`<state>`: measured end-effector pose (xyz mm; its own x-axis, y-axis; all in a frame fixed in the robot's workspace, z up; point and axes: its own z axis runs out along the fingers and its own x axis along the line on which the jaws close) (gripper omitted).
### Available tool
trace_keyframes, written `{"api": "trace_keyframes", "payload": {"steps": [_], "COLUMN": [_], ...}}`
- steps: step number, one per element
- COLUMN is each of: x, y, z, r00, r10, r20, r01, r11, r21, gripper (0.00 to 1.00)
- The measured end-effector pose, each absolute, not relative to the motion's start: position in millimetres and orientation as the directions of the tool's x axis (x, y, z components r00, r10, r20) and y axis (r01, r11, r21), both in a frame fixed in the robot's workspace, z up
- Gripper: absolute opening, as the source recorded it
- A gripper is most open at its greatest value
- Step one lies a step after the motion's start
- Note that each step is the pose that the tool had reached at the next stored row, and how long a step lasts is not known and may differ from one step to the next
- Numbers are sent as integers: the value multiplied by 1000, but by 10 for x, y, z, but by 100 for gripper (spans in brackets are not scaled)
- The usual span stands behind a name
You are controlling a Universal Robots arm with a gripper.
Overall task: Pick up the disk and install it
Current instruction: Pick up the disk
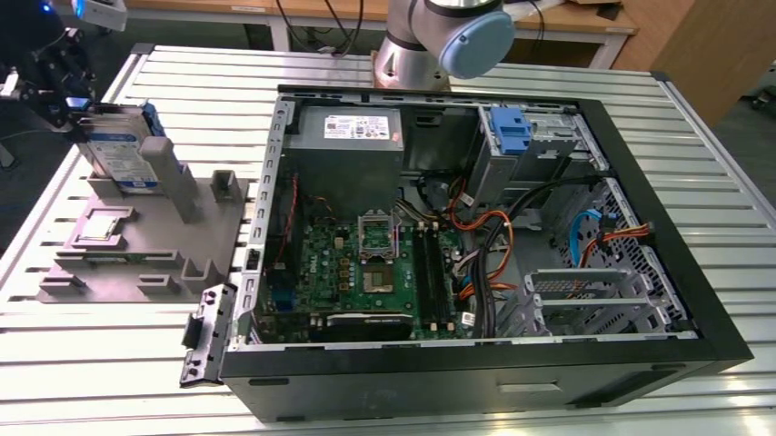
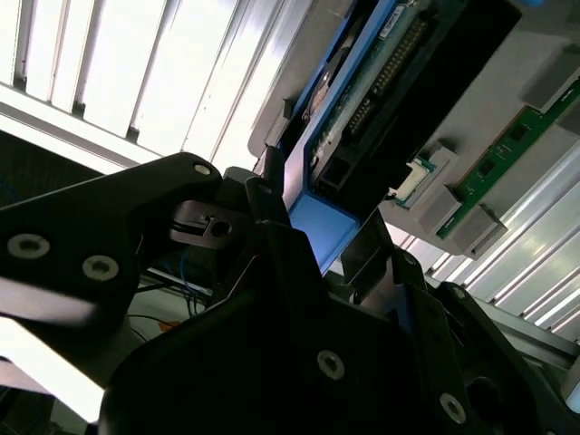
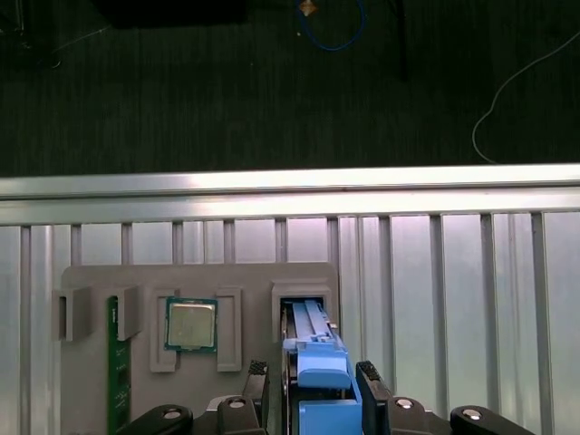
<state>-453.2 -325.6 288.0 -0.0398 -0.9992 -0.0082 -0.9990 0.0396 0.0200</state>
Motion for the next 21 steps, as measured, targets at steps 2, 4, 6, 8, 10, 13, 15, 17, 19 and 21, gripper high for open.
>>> {"api": "trace_keyframes", "payload": {"steps": [2, 4, 6, 8, 10, 13, 15, 17, 19, 21], "x": [-4532, -4532, -4532, -4532, -4532, -4532, -4532, -4532, -4532, -4532], "y": [-3260, -3262, -3263, -3263, -3264, -3264, -3265, -3265, -3266, -3266], "z": [2880, 2880, 2880, 2880, 2880, 2880, 2880, 2880, 2880, 2880], "r00": [-40, -40, -40, -40, -40, -40, -40, -40, -40, -40], "r10": [-999, -999, -999, -999, -999, -999, -999, -999, -999, -999], "r20": [-8, -8, -8, -8, -8, -8, -8, -8, -8, -8], "r01": [-999, -999, -999, -999, -999, -999, -999, -999, -999, -999], "r11": [39, 39, 39, 39, 39, 39, 39, 39, 39, 39], "r21": [20, 20, 20, 20, 20, 20, 20, 20, 20, 20], "gripper": [51, 51, 51, 51, 51, 51, 49, 42, 42, 42]}}
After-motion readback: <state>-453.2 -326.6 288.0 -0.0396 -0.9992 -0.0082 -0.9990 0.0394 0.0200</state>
